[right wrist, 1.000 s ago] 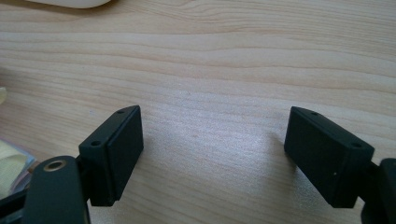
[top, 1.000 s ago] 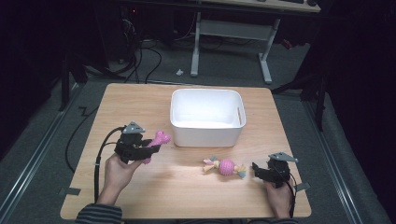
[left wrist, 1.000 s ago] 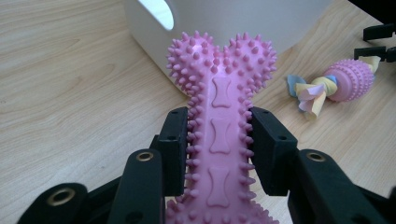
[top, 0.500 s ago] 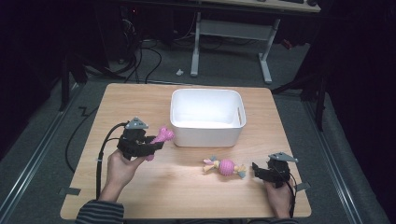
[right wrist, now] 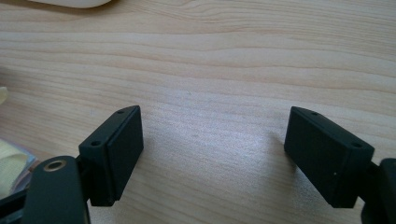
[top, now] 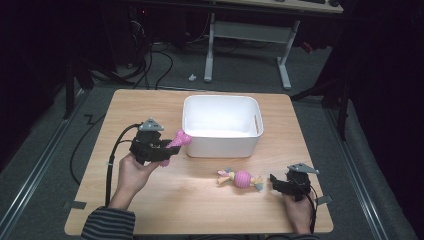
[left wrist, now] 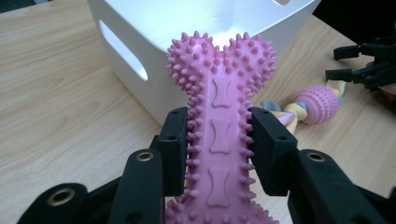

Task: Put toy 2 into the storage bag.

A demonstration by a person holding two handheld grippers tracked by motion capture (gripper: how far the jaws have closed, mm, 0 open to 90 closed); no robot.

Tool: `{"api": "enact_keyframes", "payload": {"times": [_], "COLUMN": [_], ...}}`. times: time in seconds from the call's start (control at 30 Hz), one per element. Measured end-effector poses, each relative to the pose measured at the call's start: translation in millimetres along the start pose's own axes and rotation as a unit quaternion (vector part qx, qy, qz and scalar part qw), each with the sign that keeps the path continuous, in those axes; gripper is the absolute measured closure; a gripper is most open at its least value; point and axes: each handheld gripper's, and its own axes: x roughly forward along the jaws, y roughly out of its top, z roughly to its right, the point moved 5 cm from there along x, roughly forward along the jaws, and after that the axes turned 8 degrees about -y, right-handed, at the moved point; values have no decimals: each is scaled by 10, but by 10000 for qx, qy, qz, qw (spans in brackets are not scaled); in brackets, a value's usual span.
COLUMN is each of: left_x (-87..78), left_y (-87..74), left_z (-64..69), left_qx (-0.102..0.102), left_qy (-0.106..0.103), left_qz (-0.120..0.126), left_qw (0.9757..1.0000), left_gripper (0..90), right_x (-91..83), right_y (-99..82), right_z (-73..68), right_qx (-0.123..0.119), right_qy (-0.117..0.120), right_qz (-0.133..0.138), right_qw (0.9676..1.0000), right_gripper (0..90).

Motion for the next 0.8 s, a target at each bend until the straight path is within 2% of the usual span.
{"api": "enact_keyframes", "payload": {"times": [0.3, 0.8], "left_x": [18, 115], "left_y": [164, 375], "left_z": [50, 72], "left_qx": [139, 202], "left_qy": [-20, -126], "left_qz": [-1, -33], "left_qw": [9999, 9997], "left_gripper": [600, 599], "right_x": [0, -1], "right_y": [0, 0], "right_z": [-1, -1], "right_qx": [-12, -11], "right_qy": [12, 12], "right_qz": [2, 2], "right_qw": [10000, 10000], "right_gripper": [198, 198]}}
